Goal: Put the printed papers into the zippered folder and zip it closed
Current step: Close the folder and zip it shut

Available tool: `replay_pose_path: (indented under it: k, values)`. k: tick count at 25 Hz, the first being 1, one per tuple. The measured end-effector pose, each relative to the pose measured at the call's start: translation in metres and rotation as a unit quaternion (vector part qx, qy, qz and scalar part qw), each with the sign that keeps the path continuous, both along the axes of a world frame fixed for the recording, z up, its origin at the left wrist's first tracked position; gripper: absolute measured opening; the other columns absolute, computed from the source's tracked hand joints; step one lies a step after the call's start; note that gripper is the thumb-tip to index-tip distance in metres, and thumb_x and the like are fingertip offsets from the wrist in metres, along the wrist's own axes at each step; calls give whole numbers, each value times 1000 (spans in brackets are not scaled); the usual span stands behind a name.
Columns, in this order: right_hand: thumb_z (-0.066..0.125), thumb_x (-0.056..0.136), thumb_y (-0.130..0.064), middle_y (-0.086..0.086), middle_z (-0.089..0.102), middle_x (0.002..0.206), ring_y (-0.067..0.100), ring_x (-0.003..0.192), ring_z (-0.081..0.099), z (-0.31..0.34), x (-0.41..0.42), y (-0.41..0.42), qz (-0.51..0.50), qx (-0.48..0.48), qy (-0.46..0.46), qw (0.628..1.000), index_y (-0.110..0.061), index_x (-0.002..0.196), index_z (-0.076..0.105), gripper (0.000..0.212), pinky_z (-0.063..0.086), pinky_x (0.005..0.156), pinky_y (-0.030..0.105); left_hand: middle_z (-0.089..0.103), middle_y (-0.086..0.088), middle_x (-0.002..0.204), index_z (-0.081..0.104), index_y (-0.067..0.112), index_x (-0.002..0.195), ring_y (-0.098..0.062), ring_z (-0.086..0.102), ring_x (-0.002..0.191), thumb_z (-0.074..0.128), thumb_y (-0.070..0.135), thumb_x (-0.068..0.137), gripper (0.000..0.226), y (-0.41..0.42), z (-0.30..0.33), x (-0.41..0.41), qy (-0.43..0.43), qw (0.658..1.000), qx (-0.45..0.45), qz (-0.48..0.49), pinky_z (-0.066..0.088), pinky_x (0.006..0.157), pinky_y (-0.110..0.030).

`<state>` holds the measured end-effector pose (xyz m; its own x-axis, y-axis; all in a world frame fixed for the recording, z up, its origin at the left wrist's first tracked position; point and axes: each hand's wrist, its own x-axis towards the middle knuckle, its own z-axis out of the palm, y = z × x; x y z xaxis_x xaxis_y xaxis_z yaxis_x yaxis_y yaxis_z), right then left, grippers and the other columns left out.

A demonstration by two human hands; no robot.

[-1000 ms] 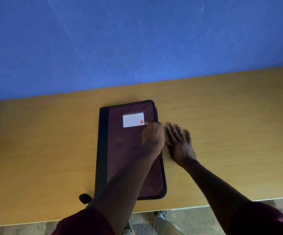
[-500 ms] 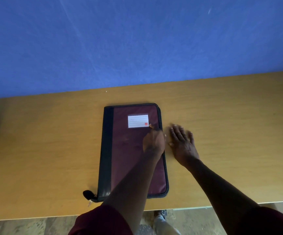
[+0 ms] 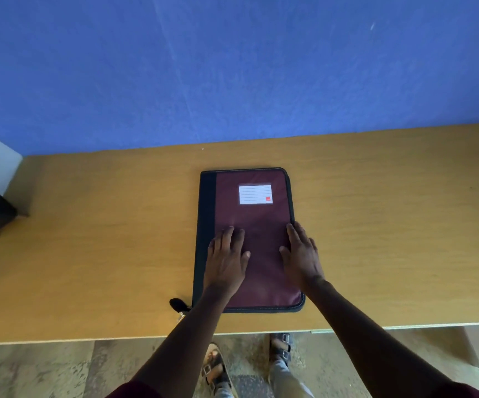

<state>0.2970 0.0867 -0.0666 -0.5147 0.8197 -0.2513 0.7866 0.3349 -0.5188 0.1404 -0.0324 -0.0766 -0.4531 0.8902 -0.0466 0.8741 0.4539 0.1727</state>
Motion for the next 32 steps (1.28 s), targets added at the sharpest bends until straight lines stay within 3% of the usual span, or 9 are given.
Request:
replay_pose_path:
  k: [6, 9, 11, 13, 15, 18, 23, 27, 32]
  values:
    - [46, 100, -26, 7, 4, 166, 25, 154, -3, -2, -13, -74, 94, 64, -53, 992, -12, 157, 16, 66, -2, 122, 40, 28, -7, 158, 34, 17, 151, -26, 24, 148, 38, 39, 101, 54, -73, 1, -22, -28, 999, 5, -24, 31, 116, -40]
    - [52, 96, -20, 10, 20, 163, 30, 152, 13, -1, -26, -111, 107, 64, -39, 991, -9, 153, 31, 62, 11, 122, 45, 27, -4, 159, 36, 17, 151, -21, 27, 147, 42, 38, 102, 54, -102, 5, -33, -78, 996, 19, -39, 36, 113, -36]
    - [60, 88, -13, 10, 43, 151, 34, 139, 39, 0, -34, -135, 103, 85, -15, 991, -10, 142, 48, 55, 35, 111, 48, 29, 0, 159, 37, 18, 151, -17, 33, 143, 45, 35, 102, 53, -122, 7, -43, -120, 991, 29, -45, 41, 109, -33]
    - [61, 85, -10, 3, 56, 131, 28, 113, 52, 3, -43, -157, 99, 100, 7, 990, -16, 130, 57, 45, 47, 90, 42, 34, 3, 155, 39, 21, 149, -16, 43, 135, 48, 29, 101, 50, -143, 6, -53, -160, 985, 36, -48, 46, 104, -34]
    - [56, 88, -8, 0, 58, 114, 22, 97, 51, 4, -51, -177, 95, 91, 31, 991, -19, 121, 58, 34, 48, 80, 37, 45, 4, 146, 44, 23, 144, -16, 51, 127, 51, 14, 96, 49, -161, 6, -62, -192, 979, 45, -60, 50, 99, -36]
    - [52, 92, -9, 0, 56, 109, 18, 93, 52, 1, -61, -202, 86, 35, 49, 994, -18, 116, 54, 27, 50, 79, 33, 55, 10, 135, 57, 23, 134, -9, 53, 121, 54, -2, 85, 55, -178, 8, -73, -237, 967, 54, -74, 50, 98, -31]
    - [51, 98, -23, -3, 54, 91, 16, 69, 52, 0, -75, -229, 86, -12, 44, 995, -20, 99, 50, 3, 43, 56, 30, 59, 9, 131, 63, 19, 130, -6, 50, 124, 57, -3, 80, 55, -191, 8, -87, -269, 958, 41, -93, 42, 105, -19]
    - [53, 96, -33, -2, 61, 89, 16, 67, 56, -2, -81, -245, 99, -6, 39, 994, -20, 98, 56, 13, 37, 55, 26, 62, 10, 123, 66, 21, 124, -4, 53, 117, 63, 1, 79, 49, -194, 6, -94, -277, 955, 24, -104, 45, 98, -18]
    - [69, 87, -41, 0, 65, 107, 19, 86, 65, 2, -94, -257, 79, -18, 36, 996, -20, 113, 52, 37, 52, 66, 30, 69, 11, 103, 72, 24, 107, -4, 63, 91, 74, 10, 80, 30, -191, 7, -103, -317, 943, 22, -104, 54, 80, -29]
